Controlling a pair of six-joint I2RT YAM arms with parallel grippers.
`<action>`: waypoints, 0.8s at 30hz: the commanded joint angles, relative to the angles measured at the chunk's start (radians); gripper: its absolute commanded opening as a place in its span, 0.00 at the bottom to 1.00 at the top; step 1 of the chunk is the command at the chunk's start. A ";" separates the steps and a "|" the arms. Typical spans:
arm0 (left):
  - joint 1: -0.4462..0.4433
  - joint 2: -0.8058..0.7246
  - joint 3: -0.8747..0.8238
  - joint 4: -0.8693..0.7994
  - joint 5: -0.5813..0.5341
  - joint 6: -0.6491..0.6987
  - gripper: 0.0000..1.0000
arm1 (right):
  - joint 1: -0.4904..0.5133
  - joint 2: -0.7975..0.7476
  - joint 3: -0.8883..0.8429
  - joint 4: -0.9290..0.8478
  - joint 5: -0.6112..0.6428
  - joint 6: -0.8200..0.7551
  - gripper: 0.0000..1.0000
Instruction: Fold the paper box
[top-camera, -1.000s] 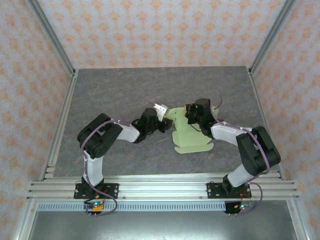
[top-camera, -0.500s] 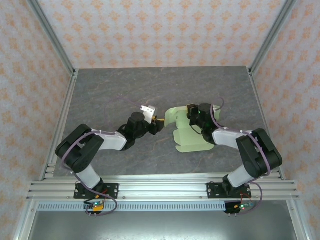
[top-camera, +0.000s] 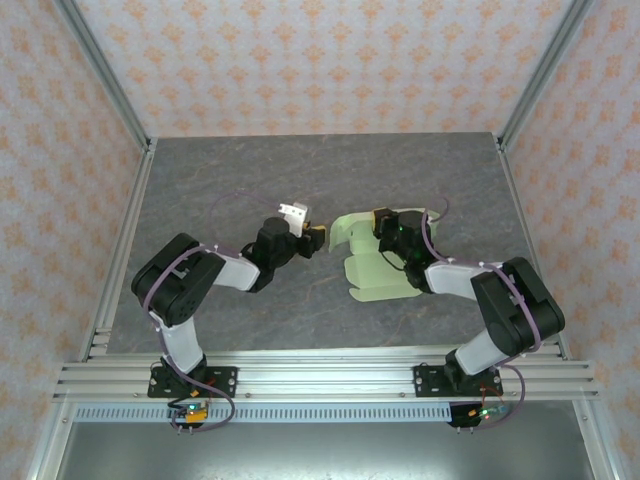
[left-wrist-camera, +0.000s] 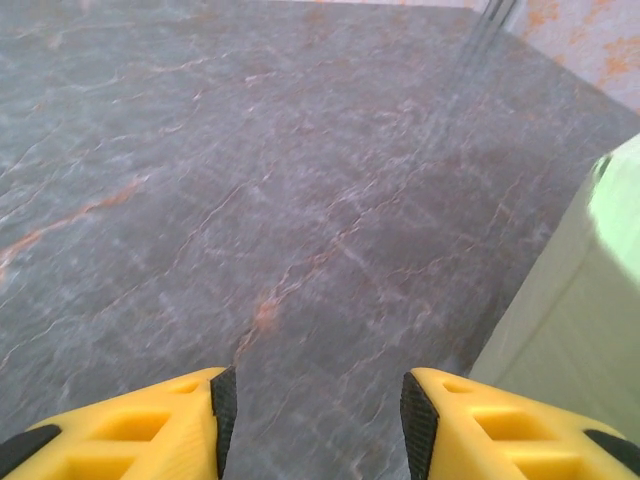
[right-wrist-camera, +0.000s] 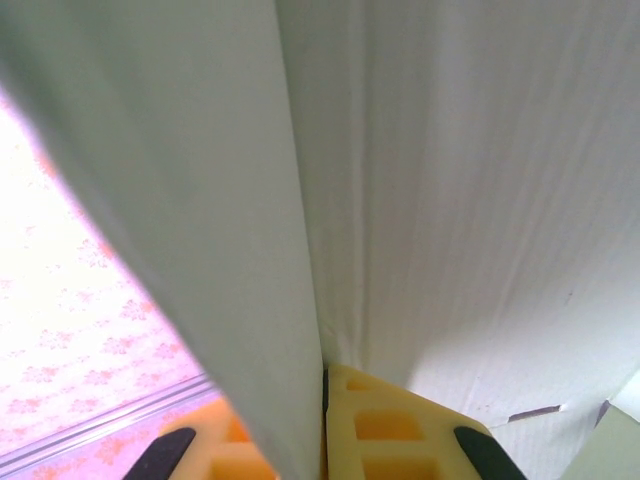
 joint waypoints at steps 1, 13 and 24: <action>-0.028 0.010 0.023 0.059 0.045 0.044 0.49 | 0.013 0.004 -0.017 0.064 -0.002 -0.024 0.09; -0.094 0.039 0.066 0.026 0.099 0.050 0.48 | 0.025 0.119 -0.031 0.274 -0.012 -0.098 0.08; -0.116 0.068 0.116 -0.036 0.129 0.055 0.49 | 0.026 0.177 -0.040 0.358 -0.013 -0.100 0.08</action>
